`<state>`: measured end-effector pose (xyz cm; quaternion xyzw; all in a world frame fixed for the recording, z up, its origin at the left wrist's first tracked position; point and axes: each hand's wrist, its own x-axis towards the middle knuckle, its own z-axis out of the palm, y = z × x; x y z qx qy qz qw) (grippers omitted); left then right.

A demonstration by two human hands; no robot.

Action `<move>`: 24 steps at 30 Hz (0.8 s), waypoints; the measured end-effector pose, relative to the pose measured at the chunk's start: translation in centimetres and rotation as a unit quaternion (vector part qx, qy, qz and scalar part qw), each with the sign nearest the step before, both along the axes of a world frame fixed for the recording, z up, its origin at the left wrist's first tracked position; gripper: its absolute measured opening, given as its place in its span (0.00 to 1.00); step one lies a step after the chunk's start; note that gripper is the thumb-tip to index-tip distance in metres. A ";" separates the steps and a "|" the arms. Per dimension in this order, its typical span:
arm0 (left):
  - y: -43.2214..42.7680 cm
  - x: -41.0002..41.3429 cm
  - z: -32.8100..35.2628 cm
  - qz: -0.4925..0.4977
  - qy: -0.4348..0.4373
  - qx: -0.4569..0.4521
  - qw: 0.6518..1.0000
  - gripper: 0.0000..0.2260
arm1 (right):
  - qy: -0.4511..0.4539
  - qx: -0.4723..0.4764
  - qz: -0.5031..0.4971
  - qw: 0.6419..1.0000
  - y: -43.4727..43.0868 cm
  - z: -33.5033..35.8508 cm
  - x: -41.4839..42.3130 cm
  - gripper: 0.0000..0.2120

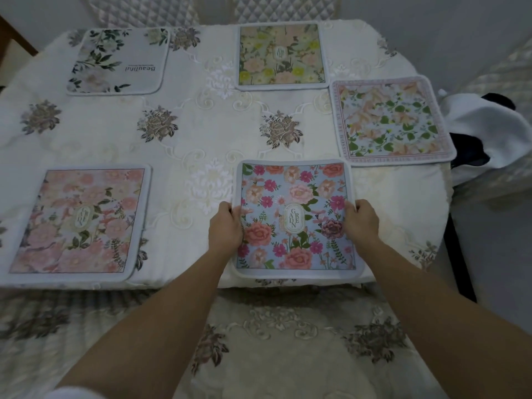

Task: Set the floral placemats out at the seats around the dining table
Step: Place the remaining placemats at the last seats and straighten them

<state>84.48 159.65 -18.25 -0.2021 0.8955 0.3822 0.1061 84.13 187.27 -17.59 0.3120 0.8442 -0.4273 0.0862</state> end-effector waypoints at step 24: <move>-1.4 -0.4 0.0 -0.005 0.003 -0.075 0.997 0.10 | -0.013 0.081 0.044 0.996 0.3 -0.3 -0.8 0.11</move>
